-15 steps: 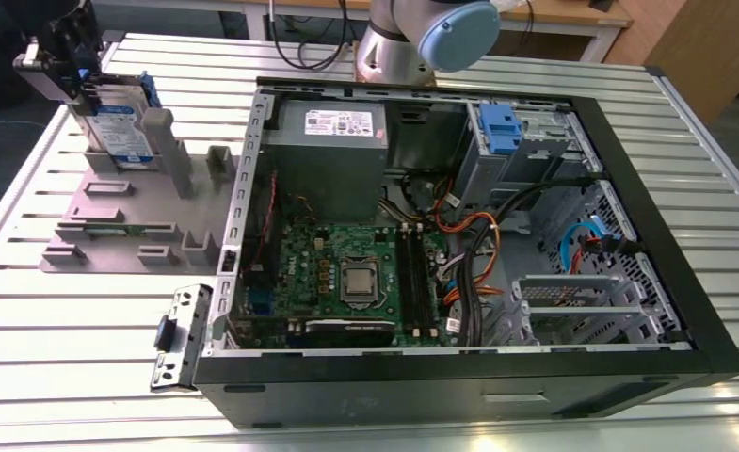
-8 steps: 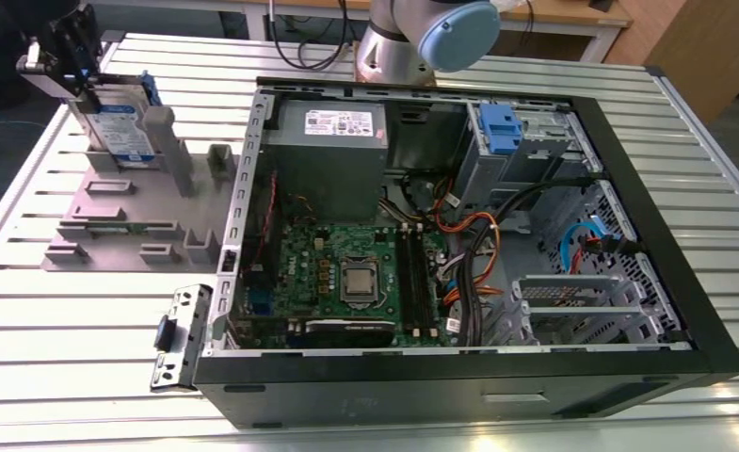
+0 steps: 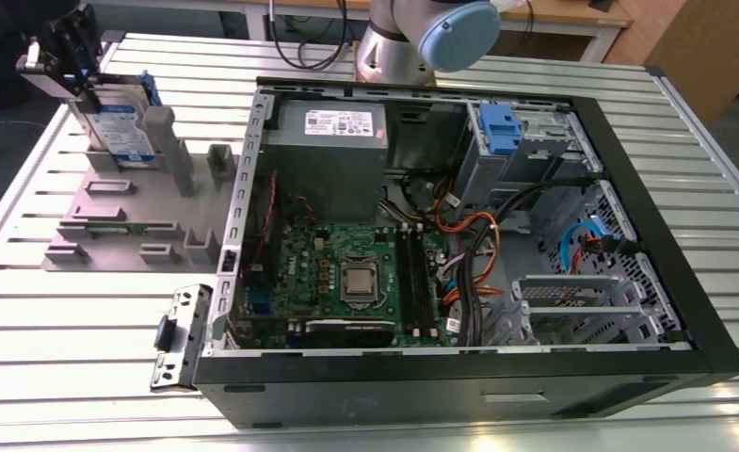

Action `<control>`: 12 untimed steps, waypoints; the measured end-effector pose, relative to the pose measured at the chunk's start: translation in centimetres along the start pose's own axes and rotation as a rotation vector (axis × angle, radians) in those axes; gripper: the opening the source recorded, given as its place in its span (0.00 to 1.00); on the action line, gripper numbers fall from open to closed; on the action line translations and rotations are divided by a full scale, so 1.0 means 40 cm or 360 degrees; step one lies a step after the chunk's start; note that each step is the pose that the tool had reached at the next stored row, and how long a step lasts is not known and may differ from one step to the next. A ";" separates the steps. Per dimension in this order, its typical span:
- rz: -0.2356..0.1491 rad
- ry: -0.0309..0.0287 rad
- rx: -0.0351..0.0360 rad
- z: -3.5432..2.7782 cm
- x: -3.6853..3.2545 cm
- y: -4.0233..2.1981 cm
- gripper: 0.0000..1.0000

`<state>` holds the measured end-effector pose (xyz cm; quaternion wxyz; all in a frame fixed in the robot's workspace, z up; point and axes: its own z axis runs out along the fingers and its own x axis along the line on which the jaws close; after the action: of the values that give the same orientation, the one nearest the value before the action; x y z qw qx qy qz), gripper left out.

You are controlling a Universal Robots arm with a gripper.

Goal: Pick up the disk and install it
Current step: 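Pick up the disk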

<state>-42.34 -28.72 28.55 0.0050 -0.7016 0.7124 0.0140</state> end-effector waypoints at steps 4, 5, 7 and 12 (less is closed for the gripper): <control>0.0000 -0.00004 0.0000 -0.005 0.000 0.000 0.36; 0.0000 -0.00004 0.0000 -0.007 0.000 0.000 0.36; 0.0000 -0.00008 0.0000 -0.011 0.000 0.000 0.36; 0.0000 -0.00013 0.0000 -0.021 -0.001 0.000 0.36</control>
<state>-42.34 -28.72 29.38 0.0053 -0.7016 0.7124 0.0144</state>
